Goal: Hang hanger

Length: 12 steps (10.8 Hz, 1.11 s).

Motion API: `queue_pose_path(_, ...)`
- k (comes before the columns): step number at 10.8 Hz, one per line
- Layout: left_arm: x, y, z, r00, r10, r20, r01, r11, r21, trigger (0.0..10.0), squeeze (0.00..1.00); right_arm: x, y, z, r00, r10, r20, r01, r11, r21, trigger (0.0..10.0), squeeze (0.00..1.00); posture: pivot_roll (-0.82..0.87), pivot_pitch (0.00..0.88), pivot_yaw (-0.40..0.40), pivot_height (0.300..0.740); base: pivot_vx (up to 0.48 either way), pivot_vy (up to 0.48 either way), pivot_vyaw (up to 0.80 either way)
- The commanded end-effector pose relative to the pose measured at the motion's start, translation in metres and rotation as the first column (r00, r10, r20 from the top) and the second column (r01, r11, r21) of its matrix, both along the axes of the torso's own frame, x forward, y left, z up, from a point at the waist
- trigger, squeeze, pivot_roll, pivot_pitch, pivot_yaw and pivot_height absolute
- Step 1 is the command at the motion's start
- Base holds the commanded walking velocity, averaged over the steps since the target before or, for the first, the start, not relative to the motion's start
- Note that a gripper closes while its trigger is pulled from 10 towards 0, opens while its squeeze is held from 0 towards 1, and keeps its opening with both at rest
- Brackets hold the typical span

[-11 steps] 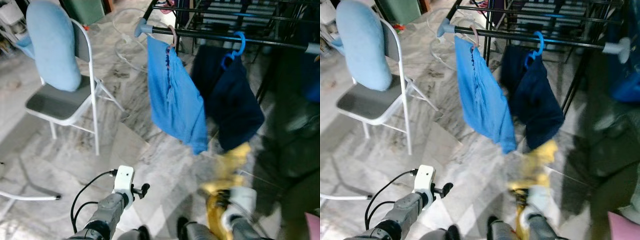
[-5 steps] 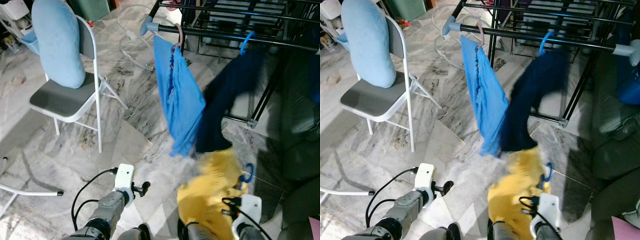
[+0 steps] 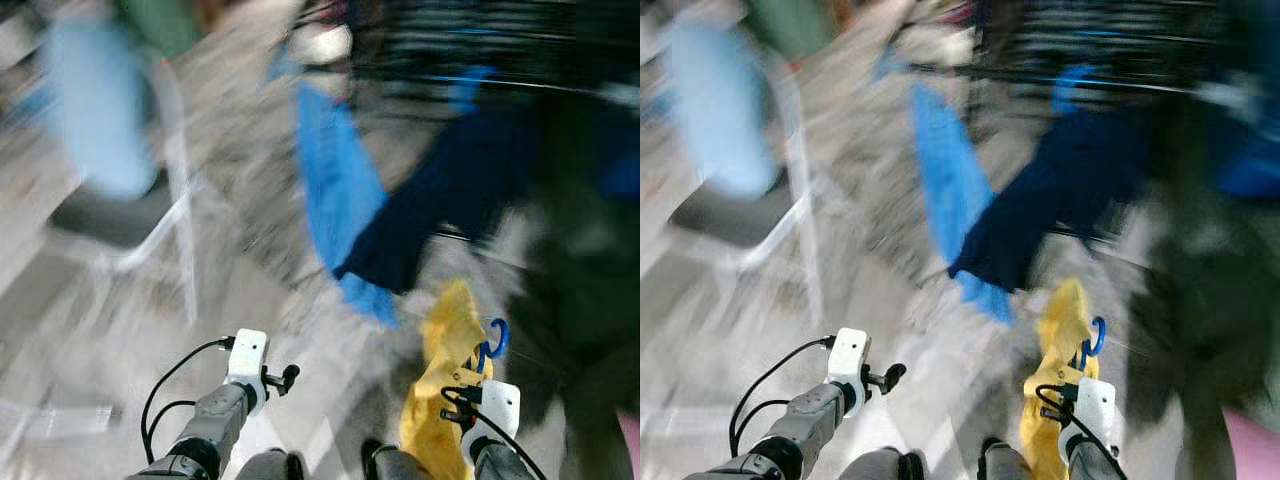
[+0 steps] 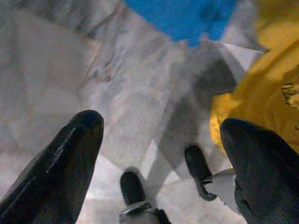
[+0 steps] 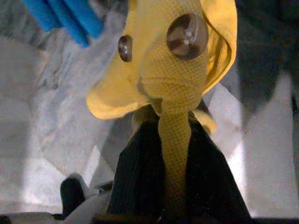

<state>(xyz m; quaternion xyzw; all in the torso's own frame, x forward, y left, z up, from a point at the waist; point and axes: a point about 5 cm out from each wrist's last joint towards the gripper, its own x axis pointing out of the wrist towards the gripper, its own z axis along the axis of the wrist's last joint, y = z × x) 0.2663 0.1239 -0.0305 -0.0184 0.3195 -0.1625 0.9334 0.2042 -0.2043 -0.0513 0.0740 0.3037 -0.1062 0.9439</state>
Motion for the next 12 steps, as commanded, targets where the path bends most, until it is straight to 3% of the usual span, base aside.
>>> queue_pose_path(1, -0.005, 0.007, -0.004, 1.0, 0.0, -0.022, 0.001, 1.0, 0.023, 10.0, 0.0, -0.004, 0.008, -0.003, 1.0, 0.007, -0.008, -0.007, 1.0, 0.017, 10.0, 0.0, -0.22, 0.191, 0.107, 0.74, 0.0, 0.476, -0.8)
queue_pose_path(5, -0.003, 0.006, -0.002, 1.0, -0.021, -0.011, 0.021, 0.999, 0.026, 10.0, 0.0, -0.003, 0.008, -0.003, 1.0, 0.011, -0.01, -0.011, 1.0, 0.011, 10.0, 0.0, -0.21, 0.187, 0.107, 0.74, 0.0, 0.444, -0.59)
queue_pose_path(9, -0.002, 0.003, 0.001, 0.999, -0.047, 0.025, 0.048, 0.999, -0.014, 10.0, 0.0, 0.003, 0.004, 0.002, 1.0, -0.002, 0.023, 0.003, 1.0, -0.023, 10.0, 0.0, -0.21, 0.187, 0.102, 0.74, 0.0, 0.0, 0.0)
queue_pose_path(10, -0.002, 0.002, 0.001, 0.998, -0.051, 0.034, 0.051, 0.998, -0.024, 10.0, 0.0, 0.004, 0.001, 0.005, 0.999, -0.009, 0.044, 0.011, 0.998, -0.057, 10.0, 0.0, -0.21, 0.188, 0.101, 0.74, 0.0, 0.0, 0.0)
queue_pose_path(12, -0.001, -0.001, 0.004, 0.997, -0.051, 0.053, 0.054, 0.996, -0.066, 10.0, 0.0, 0.007, -0.025, 0.023, 0.983, -0.108, 0.15, 0.135, 0.974, -0.183, 10.0, 0.0, -0.22, 0.197, 0.099, 0.74, 0.289, 0.0, 0.0)
